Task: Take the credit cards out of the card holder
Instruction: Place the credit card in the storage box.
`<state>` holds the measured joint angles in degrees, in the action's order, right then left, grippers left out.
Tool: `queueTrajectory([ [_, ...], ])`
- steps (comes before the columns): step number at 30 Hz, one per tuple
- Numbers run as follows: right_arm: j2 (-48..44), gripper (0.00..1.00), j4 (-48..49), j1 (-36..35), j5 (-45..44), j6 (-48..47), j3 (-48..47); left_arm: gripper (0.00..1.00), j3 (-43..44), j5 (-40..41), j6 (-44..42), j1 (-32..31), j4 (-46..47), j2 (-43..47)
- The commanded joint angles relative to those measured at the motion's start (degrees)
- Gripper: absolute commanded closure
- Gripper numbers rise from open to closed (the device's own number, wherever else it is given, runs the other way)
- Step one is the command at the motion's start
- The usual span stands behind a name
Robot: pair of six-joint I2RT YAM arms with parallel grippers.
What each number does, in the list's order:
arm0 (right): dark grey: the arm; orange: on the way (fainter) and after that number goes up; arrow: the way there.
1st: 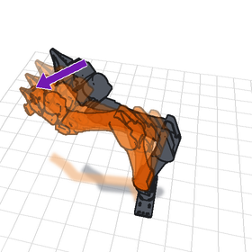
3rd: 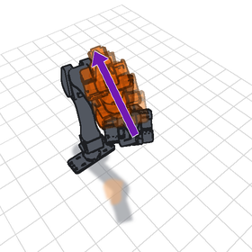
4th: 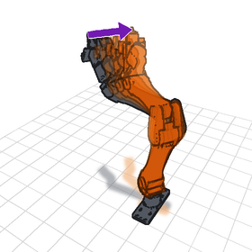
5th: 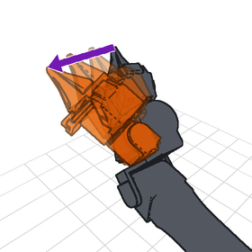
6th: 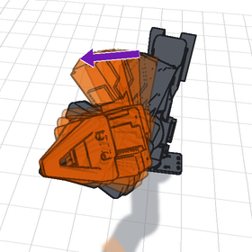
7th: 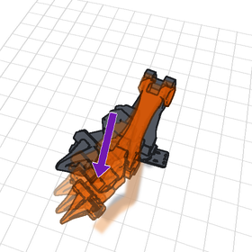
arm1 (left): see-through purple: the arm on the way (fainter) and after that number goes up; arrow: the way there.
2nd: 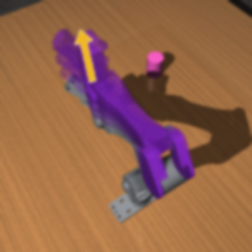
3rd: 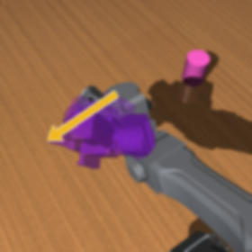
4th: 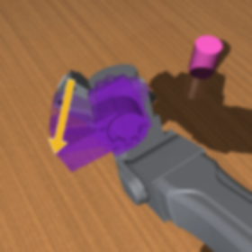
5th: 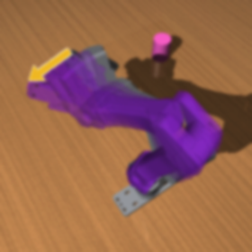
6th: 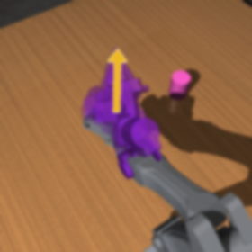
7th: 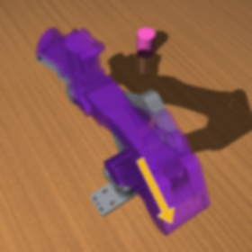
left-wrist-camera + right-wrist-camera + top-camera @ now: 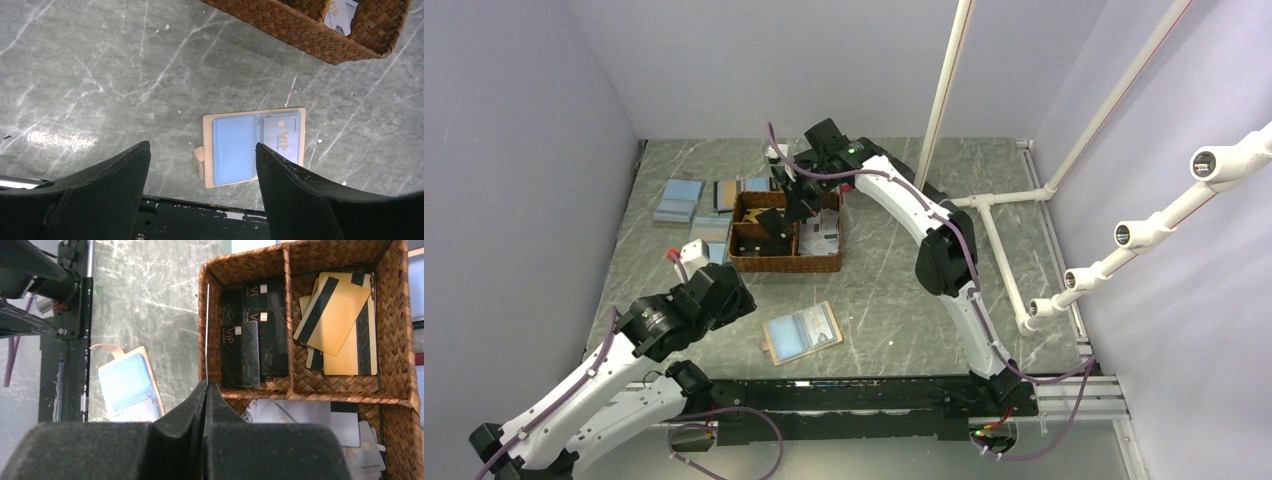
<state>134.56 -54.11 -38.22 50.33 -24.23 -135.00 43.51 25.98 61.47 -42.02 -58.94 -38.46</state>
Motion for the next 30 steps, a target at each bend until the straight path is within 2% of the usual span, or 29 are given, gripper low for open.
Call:
queueTrajectory([
  [1,1.76,1.0,2.78,-0.66,-3.11,0.58,-2.62,0.18,3.55,4.07,-2.9,0.18,-0.44,-2.22],
  [22,5.47,1.0,5.28,-2.56,-5.03,1.96,-2.88,0.18,2.87,4.37,-0.48,0.26,-0.27,-2.66],
  [23,5.72,0.94,6.18,-2.67,-6.18,3.11,-2.53,0.18,2.68,4.23,-0.14,0.27,-0.02,-2.32],
  [25,5.91,0.69,7.73,-2.86,-10.16,5.22,-2.03,0.18,1.92,3.75,-0.29,0.26,1.62,-1.1],
  [26,5.74,0.62,8.28,-2.84,-11.9,6.07,-2.02,0.18,1.59,3.52,-0.38,0.27,2.5,-0.47],
  [28,4.75,0.52,9.16,-2.61,-14.33,7.14,-2.03,0.18,0.9,3.13,-0.32,0.27,3.54,0.56],
  [30,2.75,0.49,9.54,-1.88,-14.95,7.67,-1.71,0.17,0.31,2.55,-0.14,0.34,4.15,1.21],
])
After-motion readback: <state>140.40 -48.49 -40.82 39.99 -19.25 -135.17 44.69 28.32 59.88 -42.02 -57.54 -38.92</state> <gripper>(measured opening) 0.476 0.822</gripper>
